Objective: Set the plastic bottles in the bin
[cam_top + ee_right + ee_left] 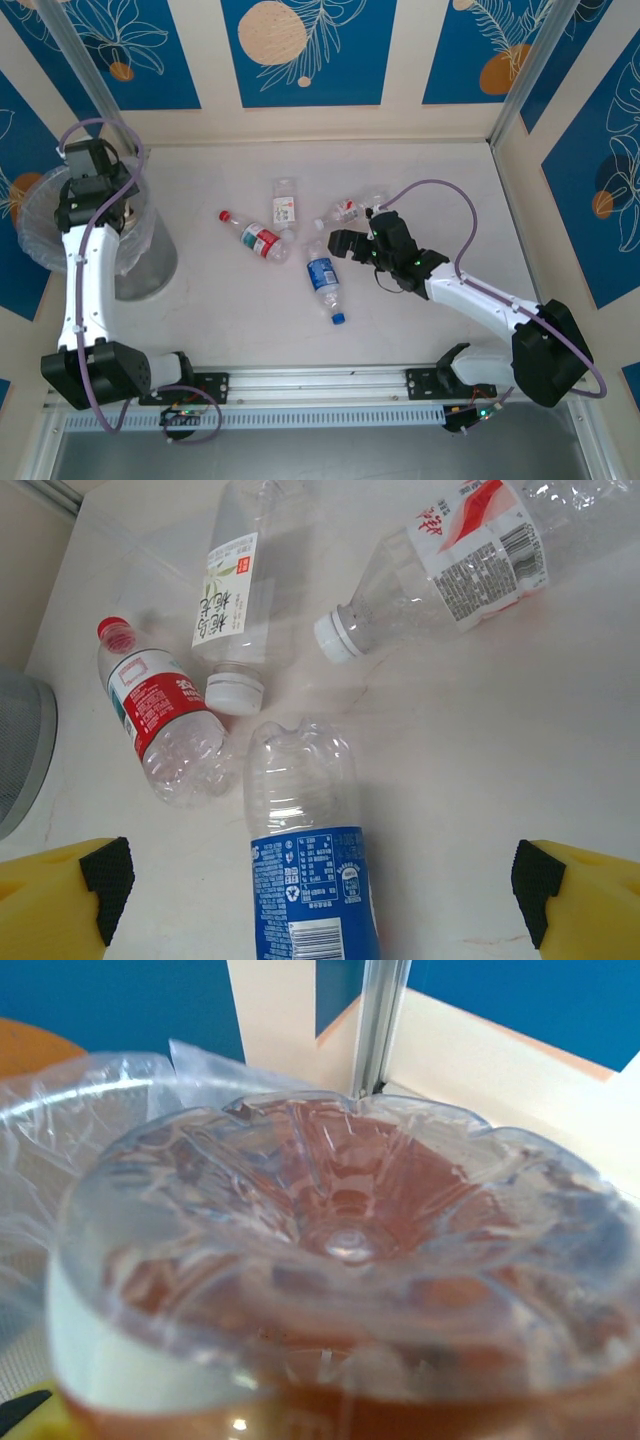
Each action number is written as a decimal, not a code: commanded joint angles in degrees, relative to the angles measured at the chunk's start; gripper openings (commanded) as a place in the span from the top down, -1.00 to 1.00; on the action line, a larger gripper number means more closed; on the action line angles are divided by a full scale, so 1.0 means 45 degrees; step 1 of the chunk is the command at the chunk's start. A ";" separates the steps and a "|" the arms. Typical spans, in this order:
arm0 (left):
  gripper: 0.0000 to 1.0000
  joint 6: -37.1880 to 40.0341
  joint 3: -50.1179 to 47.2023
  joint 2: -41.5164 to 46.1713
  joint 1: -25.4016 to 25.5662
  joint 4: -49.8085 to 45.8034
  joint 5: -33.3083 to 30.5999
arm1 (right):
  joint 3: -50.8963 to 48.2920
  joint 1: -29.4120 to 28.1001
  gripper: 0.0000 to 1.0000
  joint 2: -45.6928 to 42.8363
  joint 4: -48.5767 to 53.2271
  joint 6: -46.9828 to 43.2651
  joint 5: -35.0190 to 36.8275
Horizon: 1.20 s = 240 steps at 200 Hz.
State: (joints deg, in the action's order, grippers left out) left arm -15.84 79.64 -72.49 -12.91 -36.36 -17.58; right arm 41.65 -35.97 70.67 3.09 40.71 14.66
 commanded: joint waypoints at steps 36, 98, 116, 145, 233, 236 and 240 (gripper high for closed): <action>-0.07 -0.1038 -0.1273 0.0191 -0.0166 0.0182 0.1138 | -0.0089 0.0102 -1.00 -0.0354 0.0145 -0.0023 0.0273; -0.64 -0.1729 -0.1570 0.0148 -0.0245 -0.0101 0.2845 | -0.0036 0.0131 -1.00 -0.0223 0.0151 0.0008 0.0182; -0.74 -0.1810 -0.1392 0.0188 -0.0236 -0.0165 0.2931 | -0.0106 0.0140 -1.00 -0.0217 0.0085 0.0108 0.0229; -0.79 -0.1831 -0.1247 0.0307 -0.0239 -0.0255 0.2606 | -0.0202 0.0140 -1.00 -0.0217 -0.0053 0.0226 0.0259; -0.91 -0.2444 -0.1196 0.0679 -0.0246 -0.0231 0.3806 | -0.0161 0.0141 -1.00 -0.0180 0.0025 0.0211 0.0312; -0.92 -0.2466 -0.1147 0.0684 -0.0238 -0.0239 0.3858 | -0.0155 0.0141 -1.00 -0.0178 0.0024 0.0211 0.0302; -0.92 -0.2485 -0.1103 0.0691 -0.0240 -0.0286 0.3868 | -0.0154 0.0141 -1.00 -0.0178 0.0022 0.0211 0.0314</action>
State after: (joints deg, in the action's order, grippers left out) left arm -25.52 72.71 -70.32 -13.56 -36.84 -5.15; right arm 41.21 -35.55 70.28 3.66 40.93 14.83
